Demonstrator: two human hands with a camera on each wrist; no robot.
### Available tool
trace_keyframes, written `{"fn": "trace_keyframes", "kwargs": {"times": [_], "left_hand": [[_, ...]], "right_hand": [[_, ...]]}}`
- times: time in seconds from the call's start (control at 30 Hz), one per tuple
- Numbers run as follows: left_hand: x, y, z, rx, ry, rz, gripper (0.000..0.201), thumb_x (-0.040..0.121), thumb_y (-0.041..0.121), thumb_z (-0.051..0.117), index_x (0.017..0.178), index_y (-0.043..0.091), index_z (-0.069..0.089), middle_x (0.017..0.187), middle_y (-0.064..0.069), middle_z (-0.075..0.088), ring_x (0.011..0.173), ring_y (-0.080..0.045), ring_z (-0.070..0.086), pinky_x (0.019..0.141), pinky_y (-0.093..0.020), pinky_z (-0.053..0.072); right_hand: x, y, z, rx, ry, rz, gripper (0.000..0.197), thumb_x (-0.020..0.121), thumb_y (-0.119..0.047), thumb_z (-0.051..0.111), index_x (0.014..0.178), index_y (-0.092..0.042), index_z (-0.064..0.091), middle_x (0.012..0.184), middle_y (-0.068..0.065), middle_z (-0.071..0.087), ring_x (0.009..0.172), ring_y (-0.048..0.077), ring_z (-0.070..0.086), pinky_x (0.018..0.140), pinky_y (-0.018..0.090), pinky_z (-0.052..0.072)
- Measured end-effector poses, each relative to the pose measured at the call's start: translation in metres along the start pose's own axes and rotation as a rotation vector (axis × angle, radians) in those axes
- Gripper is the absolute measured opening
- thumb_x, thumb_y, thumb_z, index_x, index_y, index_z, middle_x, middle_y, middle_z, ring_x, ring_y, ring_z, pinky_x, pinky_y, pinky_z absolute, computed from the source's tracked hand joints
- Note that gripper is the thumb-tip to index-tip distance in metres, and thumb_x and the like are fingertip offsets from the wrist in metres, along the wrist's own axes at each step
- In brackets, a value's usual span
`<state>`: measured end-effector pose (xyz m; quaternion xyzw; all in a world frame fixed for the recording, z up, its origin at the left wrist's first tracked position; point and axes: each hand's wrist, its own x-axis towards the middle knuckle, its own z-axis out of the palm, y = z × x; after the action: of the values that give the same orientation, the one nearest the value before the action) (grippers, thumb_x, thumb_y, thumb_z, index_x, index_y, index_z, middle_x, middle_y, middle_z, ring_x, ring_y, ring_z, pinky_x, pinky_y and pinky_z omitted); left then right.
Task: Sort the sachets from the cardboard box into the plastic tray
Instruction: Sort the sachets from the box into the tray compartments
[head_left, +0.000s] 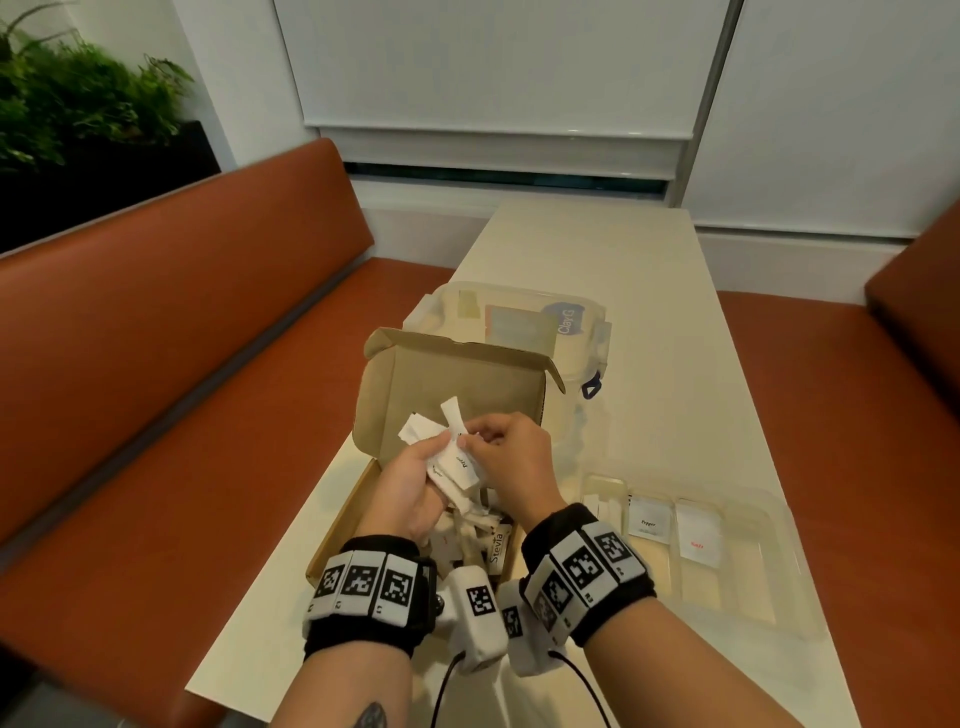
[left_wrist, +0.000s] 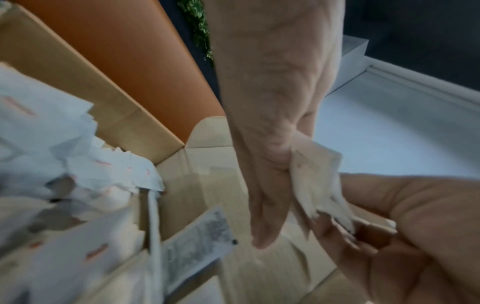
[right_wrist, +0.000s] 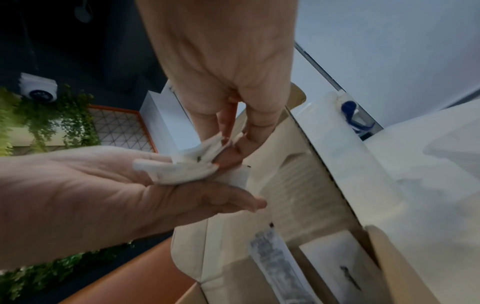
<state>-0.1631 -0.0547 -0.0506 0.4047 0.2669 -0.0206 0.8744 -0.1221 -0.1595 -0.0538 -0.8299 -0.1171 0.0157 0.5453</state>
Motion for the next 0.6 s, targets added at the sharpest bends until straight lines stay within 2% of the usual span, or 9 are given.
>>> {"fn": "trace_keyframes", "kwargs": {"times": [0.1,0.23,0.3,0.37,0.53,0.6], "left_hand": [[-0.006,0.003,0.01,0.002,-0.05,0.017,0.028,0.097,0.007,0.045,0.119,-0.005,0.055,0.09,-0.017,0.073,0.085,-0.025,0.068,0.076,-0.04,0.053],[-0.014,0.0,0.03,-0.048,-0.096,0.03,0.026,0.098,0.005,0.042,0.118,-0.005,0.055,0.093,-0.019,0.07,0.088,-0.026,0.066,0.076,-0.04,0.052],[-0.017,-0.005,0.042,-0.067,-0.113,0.041,0.023,0.098,0.005,0.041,0.115,-0.003,0.056,0.089,-0.018,0.071,0.084,-0.024,0.068,0.071,-0.037,0.054],[-0.02,-0.011,0.057,-0.095,-0.13,0.041,0.022,0.098,0.004,0.041,0.113,-0.002,0.056,0.089,-0.017,0.07,0.082,-0.023,0.068,0.066,-0.034,0.055],[-0.018,-0.037,0.098,-0.116,-0.202,-0.01,0.028,0.098,0.003,0.042,0.123,-0.003,0.052,0.106,-0.019,0.065,0.093,-0.024,0.065,0.077,-0.034,0.052],[-0.013,-0.051,0.11,-0.095,-0.222,-0.047,0.03,0.097,0.004,0.043,0.126,-0.002,0.052,0.11,-0.019,0.065,0.097,-0.025,0.064,0.081,-0.035,0.052]], "right_hand": [[-0.002,-0.006,-0.008,0.002,0.05,-0.071,0.011,0.083,-0.015,0.069,0.091,-0.014,0.075,0.07,-0.014,0.052,0.063,-0.002,0.048,0.057,0.001,0.038],[-0.006,-0.009,-0.025,-0.008,0.107,-0.121,0.017,0.085,-0.015,0.066,0.1,-0.014,0.074,0.08,-0.011,0.051,0.069,-0.003,0.048,0.064,-0.001,0.036],[-0.01,-0.009,-0.035,-0.005,0.142,-0.13,0.019,0.086,-0.015,0.065,0.103,-0.013,0.073,0.089,-0.004,0.054,0.075,-0.002,0.048,0.068,-0.003,0.035],[-0.014,-0.007,-0.047,0.003,0.187,-0.144,0.02,0.088,-0.016,0.064,0.106,-0.013,0.072,0.094,-0.004,0.053,0.084,0.002,0.05,0.071,-0.005,0.034],[-0.026,0.012,-0.083,-0.092,0.391,-0.179,0.018,0.087,-0.019,0.065,0.103,-0.018,0.072,0.104,-0.008,0.045,0.104,0.007,0.036,0.087,0.012,0.03],[-0.029,0.024,-0.097,-0.007,0.399,-0.122,0.017,0.087,-0.016,0.064,0.102,-0.018,0.072,0.113,-0.01,0.044,0.107,0.004,0.04,0.088,0.007,0.029]]}}
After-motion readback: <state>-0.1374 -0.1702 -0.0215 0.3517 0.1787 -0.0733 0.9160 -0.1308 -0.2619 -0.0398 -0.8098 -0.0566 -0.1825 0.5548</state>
